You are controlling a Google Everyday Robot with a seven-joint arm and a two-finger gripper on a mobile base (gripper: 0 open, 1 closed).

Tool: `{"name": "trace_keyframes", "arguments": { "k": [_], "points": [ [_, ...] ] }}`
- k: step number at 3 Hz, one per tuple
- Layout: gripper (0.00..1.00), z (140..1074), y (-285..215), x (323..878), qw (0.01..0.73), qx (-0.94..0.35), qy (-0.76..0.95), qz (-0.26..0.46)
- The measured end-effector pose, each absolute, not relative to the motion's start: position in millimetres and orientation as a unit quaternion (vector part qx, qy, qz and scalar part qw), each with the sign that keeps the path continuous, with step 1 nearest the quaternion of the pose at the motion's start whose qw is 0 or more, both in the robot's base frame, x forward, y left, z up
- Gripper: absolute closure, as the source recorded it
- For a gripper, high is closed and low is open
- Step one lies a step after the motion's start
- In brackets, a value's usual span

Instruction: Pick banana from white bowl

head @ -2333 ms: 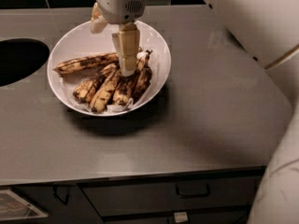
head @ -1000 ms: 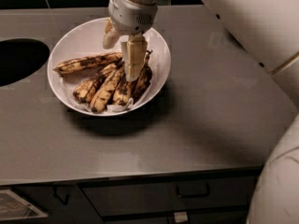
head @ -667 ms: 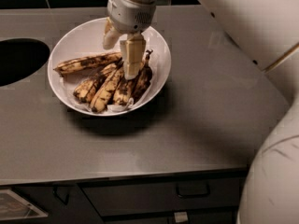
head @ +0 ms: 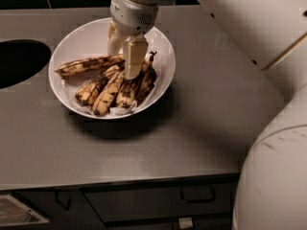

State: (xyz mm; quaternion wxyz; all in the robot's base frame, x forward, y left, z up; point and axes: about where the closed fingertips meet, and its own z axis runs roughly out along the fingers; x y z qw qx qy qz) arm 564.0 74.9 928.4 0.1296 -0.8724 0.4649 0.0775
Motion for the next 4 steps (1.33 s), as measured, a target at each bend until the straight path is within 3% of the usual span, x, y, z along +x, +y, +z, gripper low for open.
{"name": "trace_keyframes", "arguments": {
  "k": [4],
  "points": [
    [0.38,920.3,65.4,574.9,0.118,-0.869,0.475,0.077]
  ]
}}
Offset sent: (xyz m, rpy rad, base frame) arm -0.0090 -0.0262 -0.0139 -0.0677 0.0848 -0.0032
